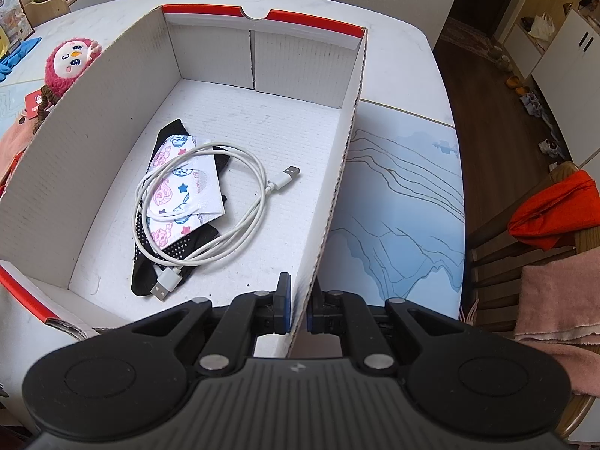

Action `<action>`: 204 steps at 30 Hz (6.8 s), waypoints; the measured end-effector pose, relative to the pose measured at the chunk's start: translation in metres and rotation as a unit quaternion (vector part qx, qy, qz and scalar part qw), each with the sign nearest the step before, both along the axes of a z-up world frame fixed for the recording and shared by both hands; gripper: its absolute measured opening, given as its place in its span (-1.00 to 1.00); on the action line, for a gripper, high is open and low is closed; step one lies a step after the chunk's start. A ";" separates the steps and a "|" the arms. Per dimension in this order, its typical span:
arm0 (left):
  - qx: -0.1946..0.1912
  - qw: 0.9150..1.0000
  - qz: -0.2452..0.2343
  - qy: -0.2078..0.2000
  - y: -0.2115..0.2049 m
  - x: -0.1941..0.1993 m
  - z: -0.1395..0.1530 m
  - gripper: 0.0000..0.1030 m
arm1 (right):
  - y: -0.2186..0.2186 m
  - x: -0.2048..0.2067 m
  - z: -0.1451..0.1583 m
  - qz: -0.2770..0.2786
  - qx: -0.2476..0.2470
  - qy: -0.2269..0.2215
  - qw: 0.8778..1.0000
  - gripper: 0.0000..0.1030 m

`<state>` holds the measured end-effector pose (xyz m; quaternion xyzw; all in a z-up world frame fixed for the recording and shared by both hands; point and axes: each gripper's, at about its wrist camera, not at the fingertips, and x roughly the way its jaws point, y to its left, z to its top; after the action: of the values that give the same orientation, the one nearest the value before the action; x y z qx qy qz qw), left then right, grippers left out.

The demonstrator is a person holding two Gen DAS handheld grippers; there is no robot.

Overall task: Organize objects
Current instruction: 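Carry the doll keychain with the left gripper into the box, then open the left gripper to release the doll onto the cable, then withdraw the left gripper to the pink fleece hat on the table, then close the left gripper on the pink fleece hat and lift it, then carry the pink hat with the left gripper over the box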

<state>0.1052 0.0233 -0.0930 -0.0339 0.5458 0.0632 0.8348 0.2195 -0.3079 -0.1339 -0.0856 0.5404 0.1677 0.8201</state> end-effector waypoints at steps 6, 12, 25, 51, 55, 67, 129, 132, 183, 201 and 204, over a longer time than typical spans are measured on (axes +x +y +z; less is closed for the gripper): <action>-0.023 0.999 -0.019 -0.026 -0.003 -0.001 0.035 -0.43 | 0.001 0.001 -0.001 -0.002 0.002 0.001 1.000 -0.86; -0.049 0.996 -0.045 -0.058 -0.019 0.009 0.062 -0.43 | 0.001 0.002 -0.002 -0.005 0.004 0.003 1.000 -0.86; -0.085 0.978 -0.142 -0.124 -0.081 0.062 0.112 -0.43 | 0.001 0.002 -0.002 -0.007 0.008 0.004 1.000 -0.86; -0.069 0.954 -0.290 -0.012 -0.205 0.136 0.010 -0.43 | 0.001 0.003 -0.001 -0.007 0.011 0.007 1.000 -0.86; -0.081 0.952 -0.296 -0.004 -0.208 0.144 0.001 -0.43 | 0.001 0.004 -0.001 -0.007 0.011 0.007 1.000 -0.86; -0.058 0.948 -0.310 0.038 -0.220 0.150 -0.024 -0.41 | 0.001 0.004 -0.001 -0.006 0.010 0.006 1.000 -0.86; -0.006 0.995 0.029 -0.095 0.023 0.056 0.056 0.98 | 0.002 0.002 -0.002 -0.003 0.005 0.007 1.000 -0.86; 0.007 0.994 0.064 -0.087 0.047 0.048 0.051 0.98 | 0.002 0.003 -0.002 -0.002 0.005 0.008 1.000 -0.86; -0.066 0.982 0.107 -0.138 0.087 0.028 0.093 -0.85 | 0.000 -0.001 -0.008 -0.002 0.005 0.018 1.000 -0.86; -0.065 0.970 -0.057 -0.227 0.005 0.061 0.198 -0.85 | 0.002 0.000 -0.009 0.000 0.003 0.018 1.000 -0.86; -0.069 0.964 -0.100 -0.235 -0.021 0.074 0.209 -0.85 | 0.001 -0.001 -0.009 0.000 0.003 0.018 1.000 -0.87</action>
<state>0.1793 0.0024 0.1162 -0.0510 0.3378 -0.0679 0.9374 0.2185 -0.3068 -0.1430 -0.0803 0.5545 0.1704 0.8106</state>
